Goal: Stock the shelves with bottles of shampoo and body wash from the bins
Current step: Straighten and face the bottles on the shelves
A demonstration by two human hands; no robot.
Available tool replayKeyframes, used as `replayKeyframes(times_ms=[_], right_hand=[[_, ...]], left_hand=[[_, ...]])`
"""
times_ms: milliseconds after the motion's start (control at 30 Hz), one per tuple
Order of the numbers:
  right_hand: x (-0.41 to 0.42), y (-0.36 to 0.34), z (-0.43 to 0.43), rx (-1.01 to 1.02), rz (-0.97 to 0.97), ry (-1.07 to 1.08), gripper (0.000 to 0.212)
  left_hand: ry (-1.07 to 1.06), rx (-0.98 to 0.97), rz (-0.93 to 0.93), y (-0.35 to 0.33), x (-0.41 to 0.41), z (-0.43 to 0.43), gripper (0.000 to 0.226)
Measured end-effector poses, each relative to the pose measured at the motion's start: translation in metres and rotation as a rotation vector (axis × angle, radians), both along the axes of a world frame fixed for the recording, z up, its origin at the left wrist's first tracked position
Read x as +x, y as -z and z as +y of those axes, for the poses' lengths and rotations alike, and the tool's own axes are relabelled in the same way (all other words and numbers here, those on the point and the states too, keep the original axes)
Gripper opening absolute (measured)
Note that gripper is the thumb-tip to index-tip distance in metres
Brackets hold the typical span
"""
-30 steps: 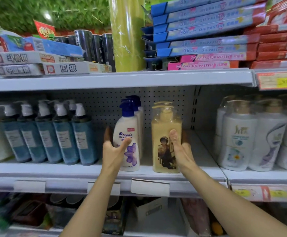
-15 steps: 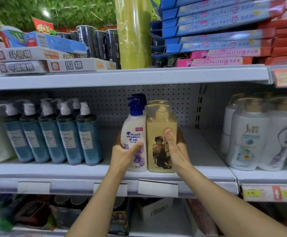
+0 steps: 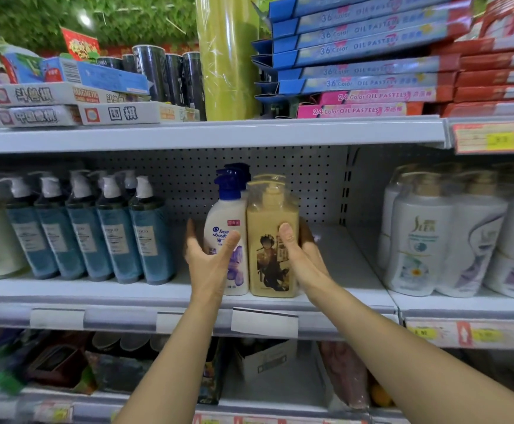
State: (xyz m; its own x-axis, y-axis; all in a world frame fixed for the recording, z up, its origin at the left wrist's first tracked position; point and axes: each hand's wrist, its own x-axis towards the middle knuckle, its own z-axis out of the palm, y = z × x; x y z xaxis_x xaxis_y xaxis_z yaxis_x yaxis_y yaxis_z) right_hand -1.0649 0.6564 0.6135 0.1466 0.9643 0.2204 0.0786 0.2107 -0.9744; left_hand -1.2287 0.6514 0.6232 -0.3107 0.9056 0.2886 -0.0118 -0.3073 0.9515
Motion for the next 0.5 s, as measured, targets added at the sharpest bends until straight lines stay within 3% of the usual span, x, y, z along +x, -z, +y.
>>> replayKeyframes(times_ms=[67,200,367,500], right_hand=[[0.004,-0.004,-0.009,0.011,-0.030,-0.019,0.097],[0.021,-0.008,-0.029,-0.017,-0.134,0.021,0.084],[0.059,-0.005,-0.054,0.032,-0.188,0.082,0.078],[0.092,-0.002,-0.070,0.113,-0.154,0.146,0.066]], left_hand=[[-0.098,0.014,0.035,-0.001,0.007,-0.009,0.126],[-0.214,0.159,0.111,-0.001,0.032,-0.029,0.105],[-0.149,0.325,0.176,-0.006,0.090,-0.061,0.079],[0.021,0.318,0.135,-0.002,0.133,-0.079,0.068]])
